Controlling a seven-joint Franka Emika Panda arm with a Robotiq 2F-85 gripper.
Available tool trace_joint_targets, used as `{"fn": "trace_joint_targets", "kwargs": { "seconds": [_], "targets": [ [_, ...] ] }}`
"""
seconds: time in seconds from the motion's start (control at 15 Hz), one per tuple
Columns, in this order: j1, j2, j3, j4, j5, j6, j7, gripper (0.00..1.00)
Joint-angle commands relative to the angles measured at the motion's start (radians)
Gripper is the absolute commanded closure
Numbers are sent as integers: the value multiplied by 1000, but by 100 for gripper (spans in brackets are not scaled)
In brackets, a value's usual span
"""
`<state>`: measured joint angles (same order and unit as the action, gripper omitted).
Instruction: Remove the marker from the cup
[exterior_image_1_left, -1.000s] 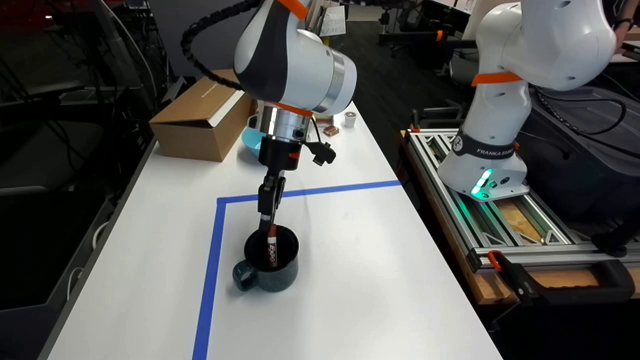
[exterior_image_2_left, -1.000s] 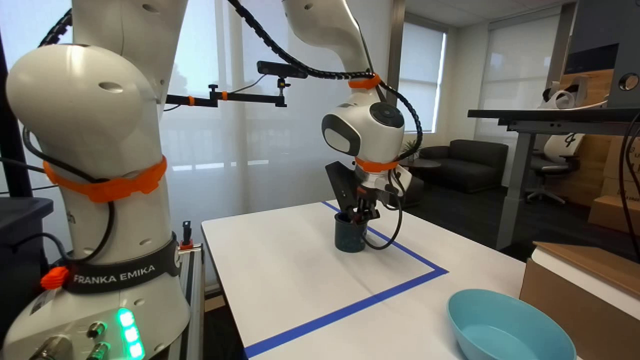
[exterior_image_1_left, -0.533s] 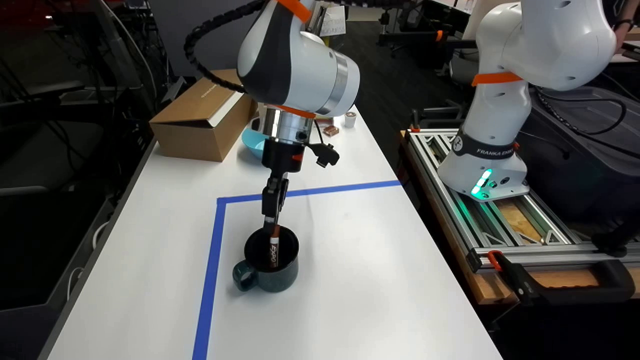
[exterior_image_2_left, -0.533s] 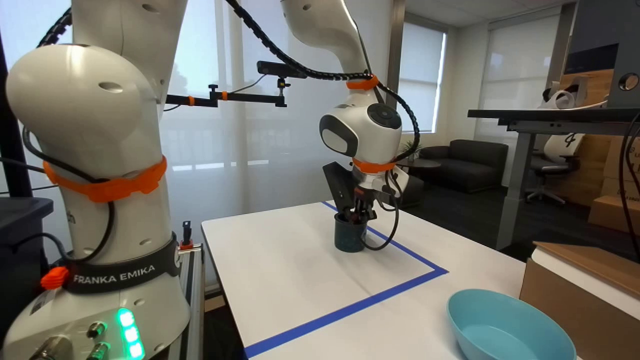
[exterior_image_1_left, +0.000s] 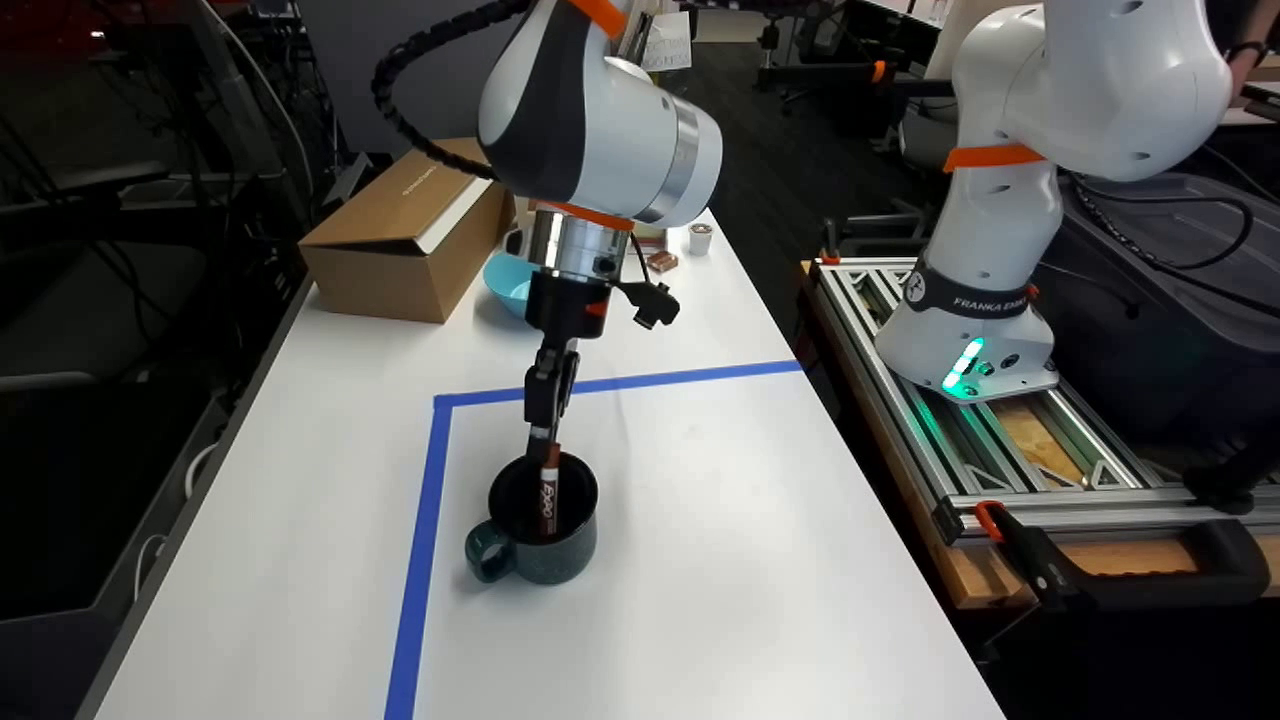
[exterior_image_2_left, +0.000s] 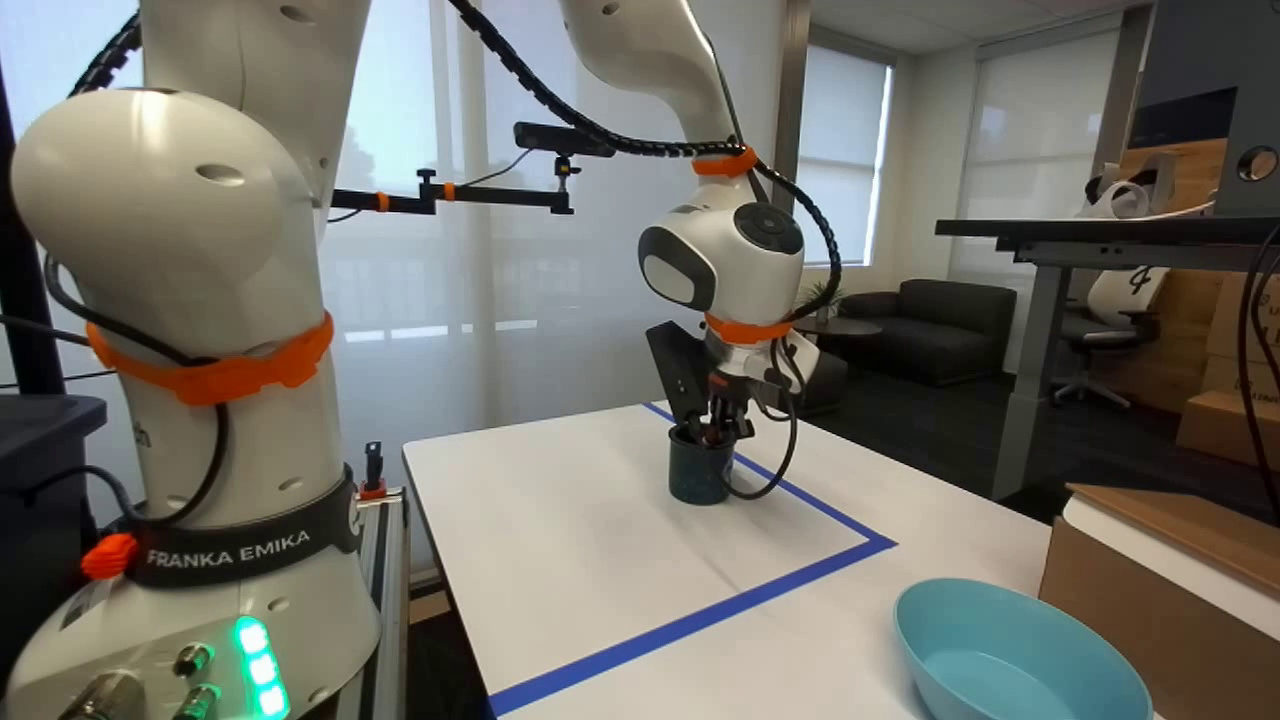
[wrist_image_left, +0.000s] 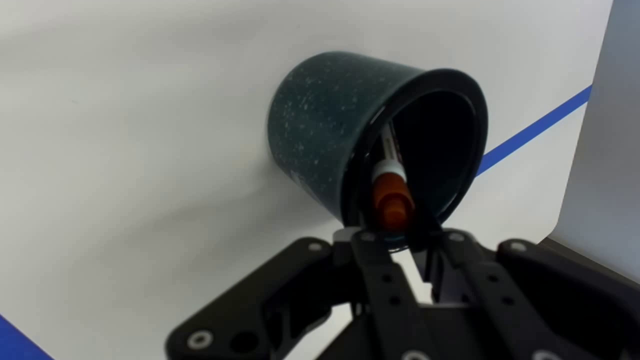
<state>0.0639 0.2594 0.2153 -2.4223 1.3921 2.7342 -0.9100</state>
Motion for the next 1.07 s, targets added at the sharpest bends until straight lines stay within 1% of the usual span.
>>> {"fn": "trace_joint_targets", "kwargs": {
  "seconds": [0.0,0.4,0.67,0.8,0.87,1.0],
  "targets": [
    [-13,-97,-3,-60,5,-29,31,95],
    [-38,-202,-20,-111,6,-82,54,95],
    [-71,-290,-52,-150,-6,-150,82,95],
    [-93,-341,-78,-173,-8,-199,90,95],
    [-72,-364,-123,-179,6,-216,84,95],
    [-79,-378,-158,-175,32,-210,66,95]
  ]
}}
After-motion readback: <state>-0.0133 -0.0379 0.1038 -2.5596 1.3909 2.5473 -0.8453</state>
